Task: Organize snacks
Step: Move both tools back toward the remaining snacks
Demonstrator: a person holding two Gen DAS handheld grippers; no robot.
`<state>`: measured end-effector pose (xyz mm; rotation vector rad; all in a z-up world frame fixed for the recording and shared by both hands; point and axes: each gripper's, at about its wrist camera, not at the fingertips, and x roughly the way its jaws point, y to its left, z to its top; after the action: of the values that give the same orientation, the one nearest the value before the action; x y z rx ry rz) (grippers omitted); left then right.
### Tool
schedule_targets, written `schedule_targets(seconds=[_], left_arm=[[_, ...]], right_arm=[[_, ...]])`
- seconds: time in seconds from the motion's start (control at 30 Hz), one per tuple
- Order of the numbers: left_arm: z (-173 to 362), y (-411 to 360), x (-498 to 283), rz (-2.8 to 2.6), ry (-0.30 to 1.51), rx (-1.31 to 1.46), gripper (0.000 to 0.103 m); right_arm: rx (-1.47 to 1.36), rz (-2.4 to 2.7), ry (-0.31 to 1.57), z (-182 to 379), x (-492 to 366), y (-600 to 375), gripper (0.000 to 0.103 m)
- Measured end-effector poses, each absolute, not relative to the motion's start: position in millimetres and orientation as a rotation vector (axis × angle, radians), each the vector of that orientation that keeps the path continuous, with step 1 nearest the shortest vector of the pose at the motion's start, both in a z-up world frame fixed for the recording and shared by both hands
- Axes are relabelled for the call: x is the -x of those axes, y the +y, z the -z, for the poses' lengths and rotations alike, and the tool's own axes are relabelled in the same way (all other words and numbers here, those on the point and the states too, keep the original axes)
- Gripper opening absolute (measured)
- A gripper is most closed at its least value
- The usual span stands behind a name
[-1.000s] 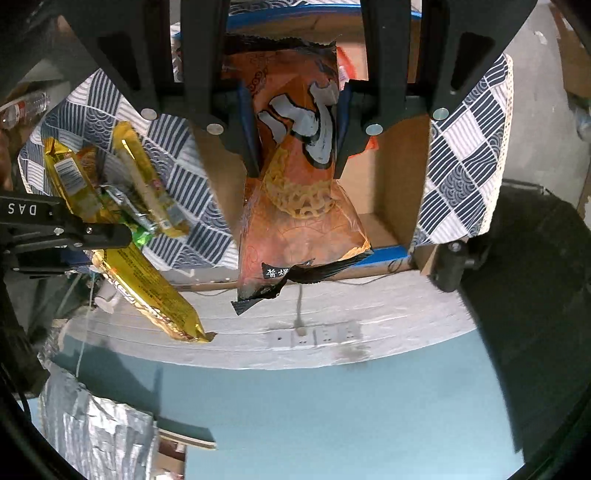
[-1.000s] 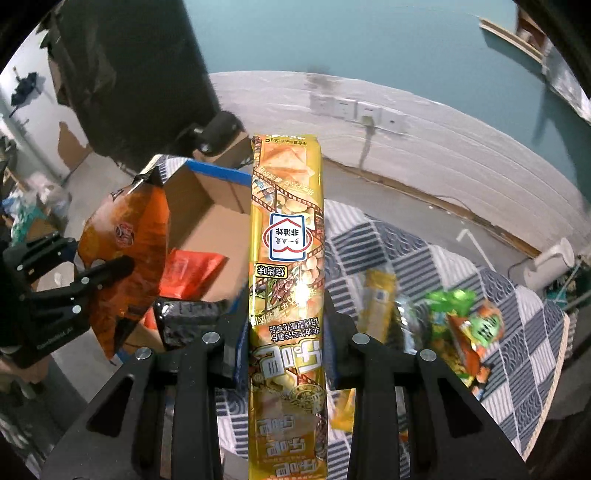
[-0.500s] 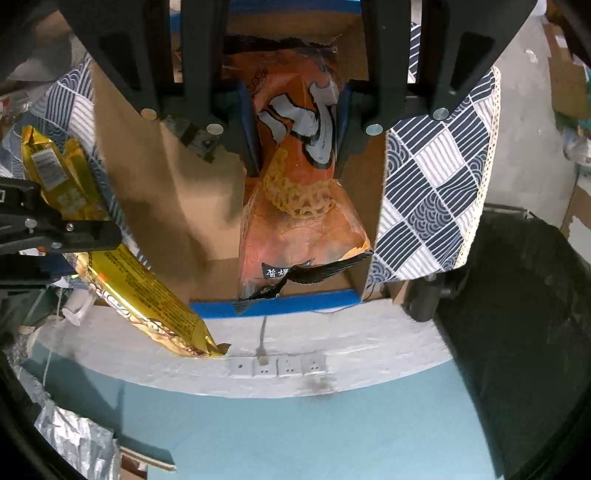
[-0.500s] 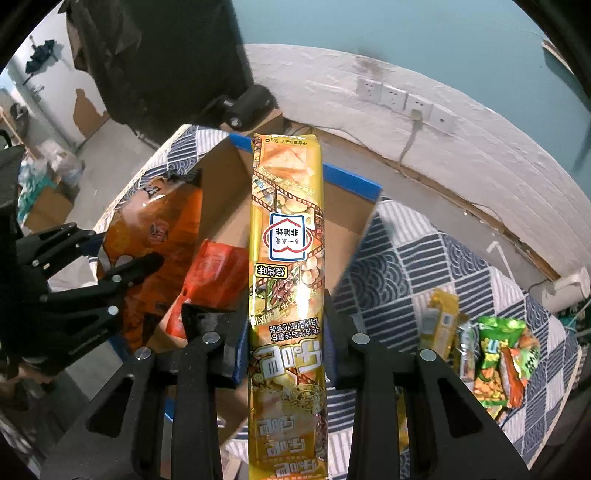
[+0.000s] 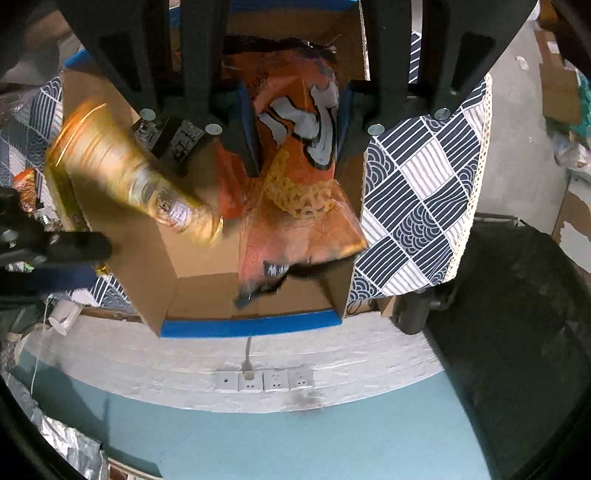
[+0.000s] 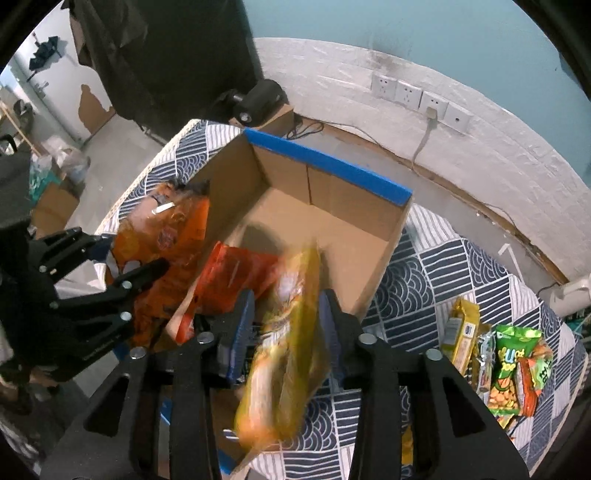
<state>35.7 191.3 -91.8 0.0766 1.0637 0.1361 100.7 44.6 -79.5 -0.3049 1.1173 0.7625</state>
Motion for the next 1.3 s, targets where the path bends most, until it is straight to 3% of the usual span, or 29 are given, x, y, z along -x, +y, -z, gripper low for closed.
schedule_targets(seconds=[0.1,0.23,0.5,0.73,1.3], left_arm=[[94,190,-36,-0.138,1.073,-0.091,0.059],[90,184,-36,-0.159,1.052,-0.133,0.07],[86,173,-36,-0.137,1.05,-0.132,0.075],[80,147,-38,-0.089,1.048,-0.148,0.075],[63,63,-45,0.045,1.034,-0.22,0.077]], right_arm=[[0.302,-0.757,1.105,75,-101,41,0.041],[0.311,-0.75,1.099,73,-99,36,0.044],[0.317,-0.719,1.101,73,-96,14,0.05],[0.298,-0.661,1.077,67,-95,-13,0.067],[0.233,-0.496,1.109,79,-87,-130,0.07]])
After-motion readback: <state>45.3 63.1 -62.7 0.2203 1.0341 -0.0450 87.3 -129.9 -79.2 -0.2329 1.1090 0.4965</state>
